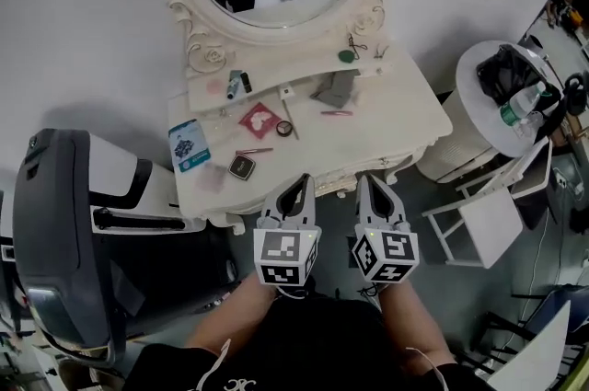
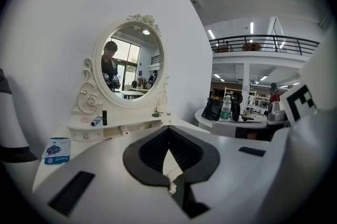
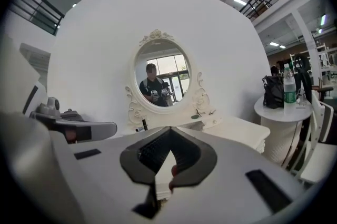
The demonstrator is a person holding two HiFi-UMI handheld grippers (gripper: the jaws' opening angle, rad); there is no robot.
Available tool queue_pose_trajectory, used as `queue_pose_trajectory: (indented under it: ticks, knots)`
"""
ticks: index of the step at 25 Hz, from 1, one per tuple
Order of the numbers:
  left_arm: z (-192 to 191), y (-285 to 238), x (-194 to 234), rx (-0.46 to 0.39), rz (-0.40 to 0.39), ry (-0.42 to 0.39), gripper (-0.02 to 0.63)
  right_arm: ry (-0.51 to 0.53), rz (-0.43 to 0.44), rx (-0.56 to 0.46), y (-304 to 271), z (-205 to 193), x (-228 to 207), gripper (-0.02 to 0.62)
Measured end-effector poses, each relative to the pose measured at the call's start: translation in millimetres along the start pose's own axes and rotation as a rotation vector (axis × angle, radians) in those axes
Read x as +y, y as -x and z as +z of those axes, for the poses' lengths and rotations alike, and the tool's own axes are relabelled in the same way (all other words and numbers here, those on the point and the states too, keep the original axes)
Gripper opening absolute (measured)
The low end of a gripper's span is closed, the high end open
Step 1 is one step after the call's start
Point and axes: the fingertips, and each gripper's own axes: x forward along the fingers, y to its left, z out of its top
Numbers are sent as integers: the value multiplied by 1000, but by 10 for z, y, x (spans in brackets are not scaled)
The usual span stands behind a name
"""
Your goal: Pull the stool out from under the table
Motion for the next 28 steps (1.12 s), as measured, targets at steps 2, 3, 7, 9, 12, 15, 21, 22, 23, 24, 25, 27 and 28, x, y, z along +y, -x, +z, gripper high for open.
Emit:
queue_pose_trajectory:
  ticks: [2, 3, 7, 9, 12, 15, 21, 22, 23, 24, 25, 27, 28]
  knots:
    - [-38, -33, 76, 19, -22, -4, 0, -46, -24, 18, -61, -93, -5, 3]
    - [-63, -48, 105, 28, -30, -9, 0, -61, -38, 24, -74, -138, -16, 3]
    - [-266, -109, 119, 80, -62, -7, 0, -106, -79, 53, -45, -302, -106, 3]
    - [-424, -99, 54, 110, -76, 0, 0, -150, -80, 79, -17, -433, -166, 3]
    - [-677, -134, -76, 156, -92, 10, 0, -215, -70, 138, -21, -699, -293, 3]
    - [-941, -168, -168, 210, -94, 12, 0, -232, -49, 186, -17, -978, -393, 3]
    - [-1478, -392, -230, 300, -58, -5, 0, -291, -4, 257, -108, -1627, -581, 3]
    - [-1566, -447, -236, 315, -54, -6, 0, -301, 6, 270, -143, -1752, -610, 3]
    - [-1652, -500, -241, 328, -51, -8, 0, -312, 17, 284, -181, -1879, -636, 3]
    - [-1737, -551, -250, 340, -49, -12, 0, -324, 30, 296, -219, -2003, -663, 3]
    - [-1825, -601, -263, 352, -49, -15, 0, -337, 44, 306, -259, -2123, -694, 3]
    - [-2009, -688, -296, 378, -53, -25, 0, -369, 72, 318, -343, -2367, -760, 3]
    - [-2105, -721, -312, 393, -58, -31, 0, -389, 84, 319, -387, -2500, -790, 3]
